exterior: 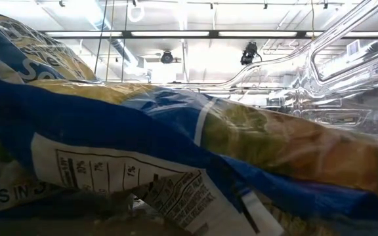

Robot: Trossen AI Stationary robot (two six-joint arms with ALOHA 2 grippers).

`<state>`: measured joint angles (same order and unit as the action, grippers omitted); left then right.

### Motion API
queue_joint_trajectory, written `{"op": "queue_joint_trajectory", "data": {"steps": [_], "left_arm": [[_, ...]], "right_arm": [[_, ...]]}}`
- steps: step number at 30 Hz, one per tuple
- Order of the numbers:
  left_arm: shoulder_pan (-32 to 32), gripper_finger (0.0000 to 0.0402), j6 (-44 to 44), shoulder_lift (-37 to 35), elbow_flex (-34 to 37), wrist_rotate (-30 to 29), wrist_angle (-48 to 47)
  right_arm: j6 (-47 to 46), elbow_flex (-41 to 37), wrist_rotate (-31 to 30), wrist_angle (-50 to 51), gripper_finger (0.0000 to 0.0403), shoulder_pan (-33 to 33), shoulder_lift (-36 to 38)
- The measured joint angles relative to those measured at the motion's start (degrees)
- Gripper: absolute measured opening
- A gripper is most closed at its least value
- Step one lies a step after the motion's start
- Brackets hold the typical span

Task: Sort Maruchan noodles
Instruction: Put the blue noodle pack into the bottom transparent bin

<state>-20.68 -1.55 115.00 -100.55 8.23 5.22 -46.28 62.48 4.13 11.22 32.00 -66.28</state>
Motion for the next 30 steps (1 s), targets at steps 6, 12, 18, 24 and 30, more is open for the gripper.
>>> {"op": "queue_joint_trajectory", "data": {"steps": [6, 12, 18, 24, 30], "left_arm": [[0.22, 0.0143, -14.11, -3.42, 0.04, 0.79, -11.69], [-1.87, 0.0142, -41.16, -4.83, 0.05, 2.78, -28.46], [-6.66, 0.0142, -69.88, -4.27, 0.07, -1.21, -41.55], [-9.79, 0.0142, -93.81, -3.97, 0.14, -13.4, -45.83], [-10.48, 0.0141, -108.15, -3.47, 4.54, -14.67, -44.71]], "right_arm": [[-0.08, 2.75, 1.28, -0.23, 0.0128, -1.79, 3.22], [0.86, 3.12, 1.35, 2.59, 0.0153, -2.35, 6.97], [3.14, 3.1, -0.05, 6.45, 0.0151, -2.33, 7.86], [5.57, 3.1, -0.01, 7.78, 0.0151, -1.61, 6.82], [5.99, 3.06, -0.01, 10.36, 0.0151, 1.28, 6.16]]}}
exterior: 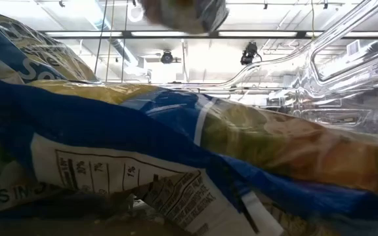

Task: Sort Maruchan noodles
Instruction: Put the blue noodle pack into the bottom transparent bin

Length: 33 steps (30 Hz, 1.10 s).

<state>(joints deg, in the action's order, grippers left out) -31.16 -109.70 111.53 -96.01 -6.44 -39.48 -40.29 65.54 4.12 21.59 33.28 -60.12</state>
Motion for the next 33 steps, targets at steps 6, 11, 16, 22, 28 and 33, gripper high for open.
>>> {"op": "queue_joint_trajectory", "data": {"steps": [6, 11, 16, 22, 28, 33], "left_arm": [[0.82, 0.0141, -6.67, -0.01, 6.2, 0.44, 13.84], [1.64, 0.0141, -9.31, 0.11, 8.59, 1.04, 17.02], [1.86, 0.0141, -11.34, 2.14, 8.73, 2.65, 20.81], [1.83, 0.0141, -12.97, 5.81, 8.72, 1.73, 25.89], [2.08, 0.0147, -9.97, 6.57, 8.68, 1.51, 26.31], [1.68, 0.0163, -5.84, 5.18, 8.68, 2.0, 26.07]], "right_arm": [[0.01, -0.02, -0.02, 1.36, 0.0151, 4.34, -0.11], [0.0, -0.02, -1.53, 2.42, 0.0151, 7.1, -0.11], [0.03, -0.02, -1.6, 2.4, 0.0151, 8.83, -0.11], [0.57, -0.05, -1.7, 2.51, 0.0151, 9.09, -0.15], [0.48, -0.07, -1.68, 2.55, 0.0151, 9.09, -0.15], [0.48, -0.07, -1.66, 2.54, 0.0151, 9.09, -0.15]]}}
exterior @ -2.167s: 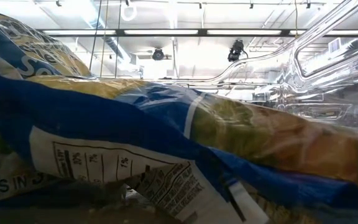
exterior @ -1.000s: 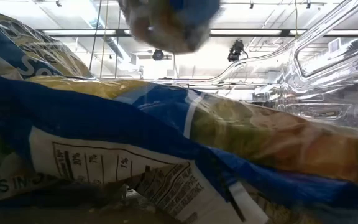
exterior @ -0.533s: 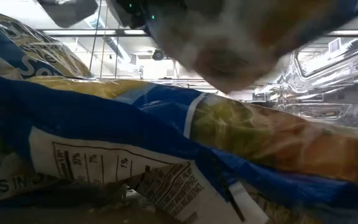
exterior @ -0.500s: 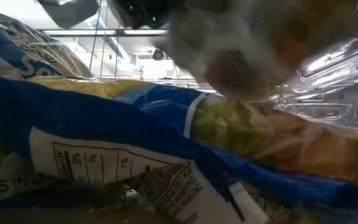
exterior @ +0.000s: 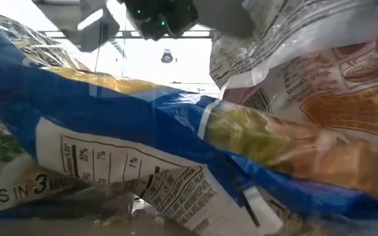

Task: Sort Maruchan noodles
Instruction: Put the blue noodle pack into the bottom transparent bin

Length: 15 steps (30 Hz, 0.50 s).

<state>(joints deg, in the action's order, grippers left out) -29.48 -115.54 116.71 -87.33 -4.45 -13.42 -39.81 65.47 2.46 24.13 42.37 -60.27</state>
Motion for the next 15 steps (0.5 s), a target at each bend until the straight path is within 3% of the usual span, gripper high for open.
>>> {"op": "queue_joint_trajectory", "data": {"steps": [10, 15], "left_arm": [[-2.97, 0.0166, -2.82, -3.6, -0.02, 1.74, -6.46], [-4.98, 0.0166, -5.61, -6.02, -0.07, 2.14, -14.59]], "right_arm": [[-0.04, 0.0, 0.0, 0.03, 0.0151, 0.0, 0.0], [0.34, 0.0, 0.0, 0.08, 0.0151, 0.0, 0.0]]}}
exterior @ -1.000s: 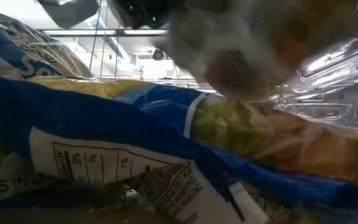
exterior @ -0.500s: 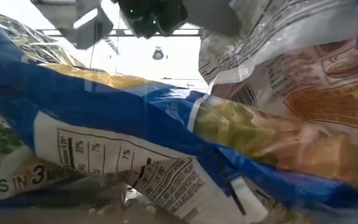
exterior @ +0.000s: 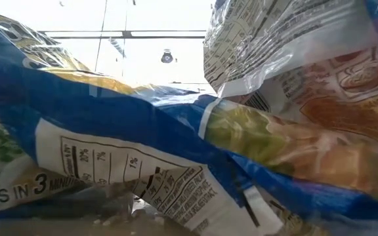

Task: Sort Maruchan noodles
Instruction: Put the blue noodle pack into the bottom transparent bin

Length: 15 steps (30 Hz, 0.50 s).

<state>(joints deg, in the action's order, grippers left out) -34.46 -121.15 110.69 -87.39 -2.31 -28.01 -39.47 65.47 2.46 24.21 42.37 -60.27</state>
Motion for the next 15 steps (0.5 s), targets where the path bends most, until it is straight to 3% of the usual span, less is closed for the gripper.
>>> {"op": "queue_joint_trajectory", "data": {"steps": [9, 15], "left_arm": [[-0.23, 0.0166, -2.72, 2.73, 0.04, -2.21, -2.63], [0.27, 0.0159, -2.42, 3.85, 0.03, -0.69, -2.04]], "right_arm": [[0.55, 0.0, -1.38, 0.04, 0.0151, 0.0, 0.0], [0.49, 0.0, -1.38, 0.15, 0.0151, 0.0, 0.0]]}}
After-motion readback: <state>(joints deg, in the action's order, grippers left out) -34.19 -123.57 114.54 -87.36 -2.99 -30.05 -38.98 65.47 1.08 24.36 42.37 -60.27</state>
